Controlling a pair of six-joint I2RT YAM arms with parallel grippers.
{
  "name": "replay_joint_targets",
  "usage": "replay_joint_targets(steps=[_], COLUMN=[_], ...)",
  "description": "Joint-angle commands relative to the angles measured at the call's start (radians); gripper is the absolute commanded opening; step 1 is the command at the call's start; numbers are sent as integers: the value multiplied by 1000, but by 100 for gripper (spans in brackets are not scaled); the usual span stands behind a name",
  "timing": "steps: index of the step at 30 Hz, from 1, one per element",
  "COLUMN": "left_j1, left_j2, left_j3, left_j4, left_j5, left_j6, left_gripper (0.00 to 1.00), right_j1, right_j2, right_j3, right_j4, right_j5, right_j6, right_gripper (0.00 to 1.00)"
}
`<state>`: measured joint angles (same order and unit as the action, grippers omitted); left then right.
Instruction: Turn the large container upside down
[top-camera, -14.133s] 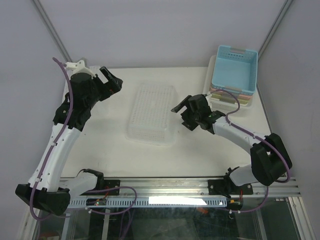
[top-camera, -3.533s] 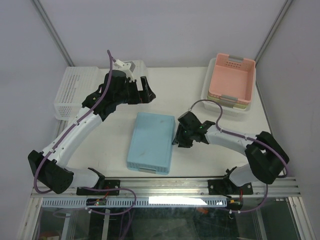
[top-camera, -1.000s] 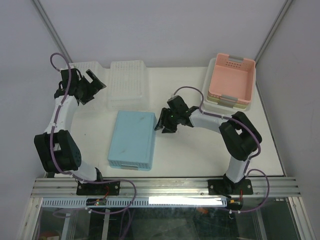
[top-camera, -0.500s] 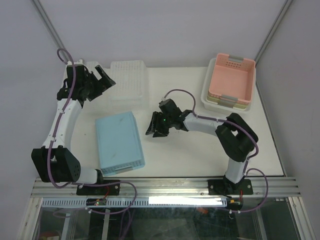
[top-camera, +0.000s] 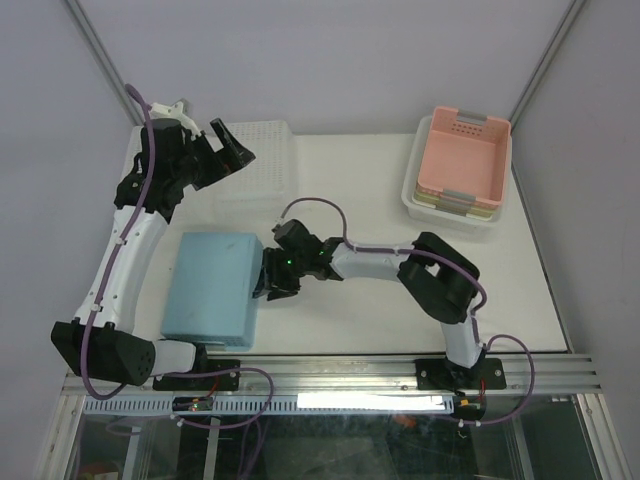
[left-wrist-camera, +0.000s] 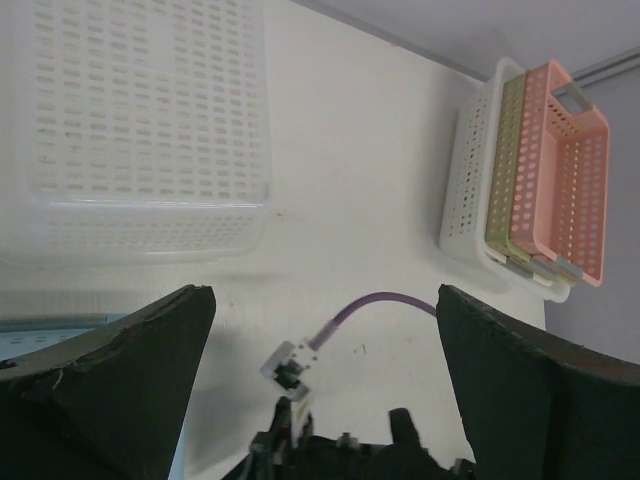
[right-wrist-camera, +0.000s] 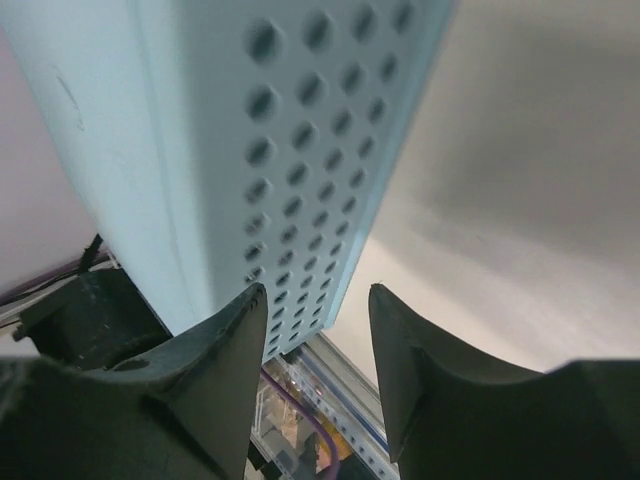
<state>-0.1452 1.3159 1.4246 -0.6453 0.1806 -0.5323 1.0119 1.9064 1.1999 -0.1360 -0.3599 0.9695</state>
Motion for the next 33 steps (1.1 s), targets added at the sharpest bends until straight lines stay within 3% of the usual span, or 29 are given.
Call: replay_joint_targets(steps=[1, 11, 19, 25, 27, 33], left_j1=[-10, -12, -12, -11, -12, -12], left_j2=[-60, -86, -112, -134, -138, -137], left_j3=[51, 8, 6, 6, 9, 16], left_j4=[2, -8, -11, -20, -25, -31], left_j5=[23, 47, 48, 60, 62, 66], left_j6=[0, 16, 32, 33, 39, 46], left_gripper=[99, 99, 99, 99, 99, 99], right_j1=[43, 3, 35, 39, 39, 39], right_j2=[102, 130, 355, 460, 458, 302], right_j3=[192, 167, 449, 575, 561, 283], right_j4=[74, 50, 65, 235, 240, 308], right_j5=[-64, 17, -18, -76, -91, -68], right_j6=[17, 49, 131, 267, 273, 328], right_gripper=[48, 48, 45, 42, 40, 37])
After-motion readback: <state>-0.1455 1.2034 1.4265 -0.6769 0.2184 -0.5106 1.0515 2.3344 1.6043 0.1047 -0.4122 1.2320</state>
